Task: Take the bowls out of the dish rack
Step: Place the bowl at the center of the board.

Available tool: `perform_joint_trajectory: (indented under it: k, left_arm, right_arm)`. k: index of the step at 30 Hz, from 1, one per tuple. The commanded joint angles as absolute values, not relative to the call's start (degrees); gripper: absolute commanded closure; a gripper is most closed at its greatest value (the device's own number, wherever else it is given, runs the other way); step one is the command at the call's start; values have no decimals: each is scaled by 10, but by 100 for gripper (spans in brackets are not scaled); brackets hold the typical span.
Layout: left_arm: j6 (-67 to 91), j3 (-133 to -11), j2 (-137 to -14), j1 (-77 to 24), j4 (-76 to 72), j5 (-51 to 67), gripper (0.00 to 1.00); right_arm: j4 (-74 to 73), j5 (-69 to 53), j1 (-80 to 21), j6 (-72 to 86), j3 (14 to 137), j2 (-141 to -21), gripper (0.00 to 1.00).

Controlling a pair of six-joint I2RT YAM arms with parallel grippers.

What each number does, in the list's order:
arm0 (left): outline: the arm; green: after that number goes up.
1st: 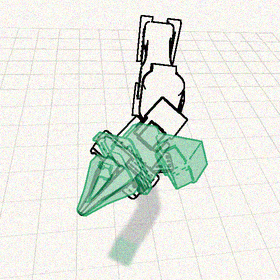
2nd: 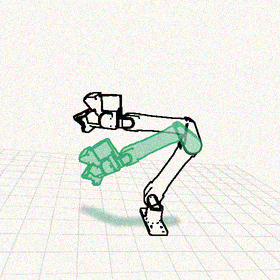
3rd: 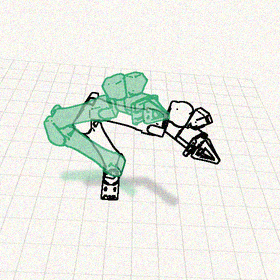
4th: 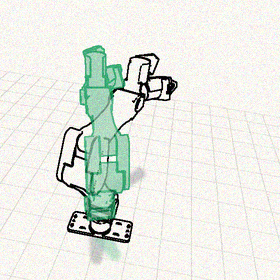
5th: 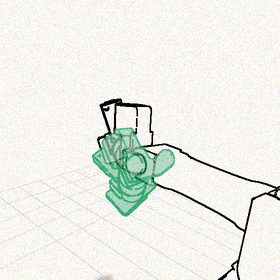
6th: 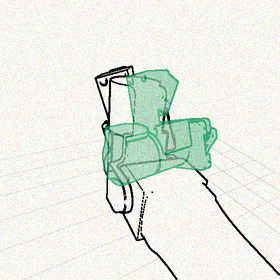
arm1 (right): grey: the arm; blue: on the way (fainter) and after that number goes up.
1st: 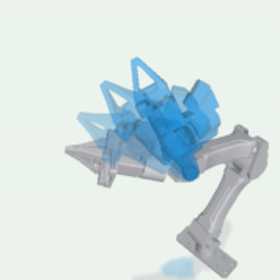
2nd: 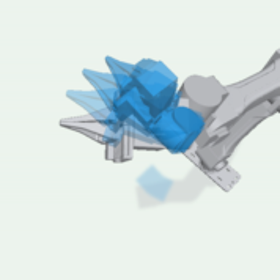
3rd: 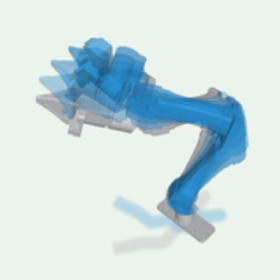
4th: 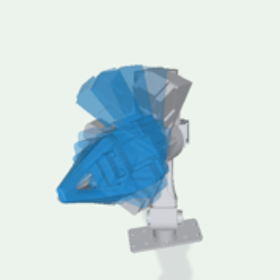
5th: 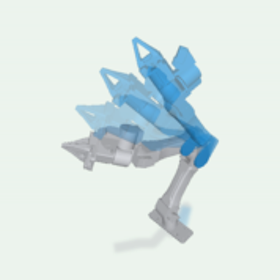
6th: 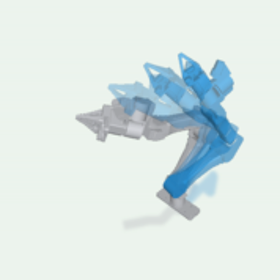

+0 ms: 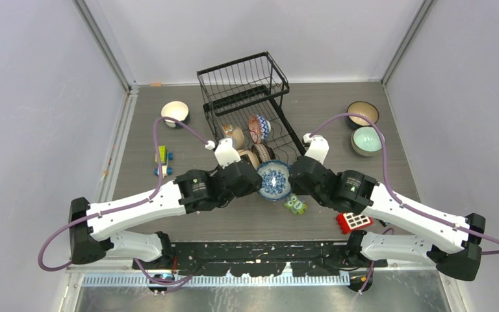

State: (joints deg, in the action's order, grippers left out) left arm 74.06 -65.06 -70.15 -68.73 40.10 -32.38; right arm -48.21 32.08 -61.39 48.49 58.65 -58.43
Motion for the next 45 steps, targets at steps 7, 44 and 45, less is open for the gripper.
perform_joint_trajectory:
  k: [7, 44, 45]
  left_arm:
    - [721, -658, -717, -690, 374, -314, 73]
    - [588, -697, -645, -498, 456, -304, 100]
    - [582, -694, -636, -473, 459, -298, 100]
  right_arm:
    - [-437, 322, -613, 510, 626, -574, 99]
    - [-483, 304, -612, 376, 661, -493, 14]
    - [-480, 307, -612, 373, 653, -482, 14]
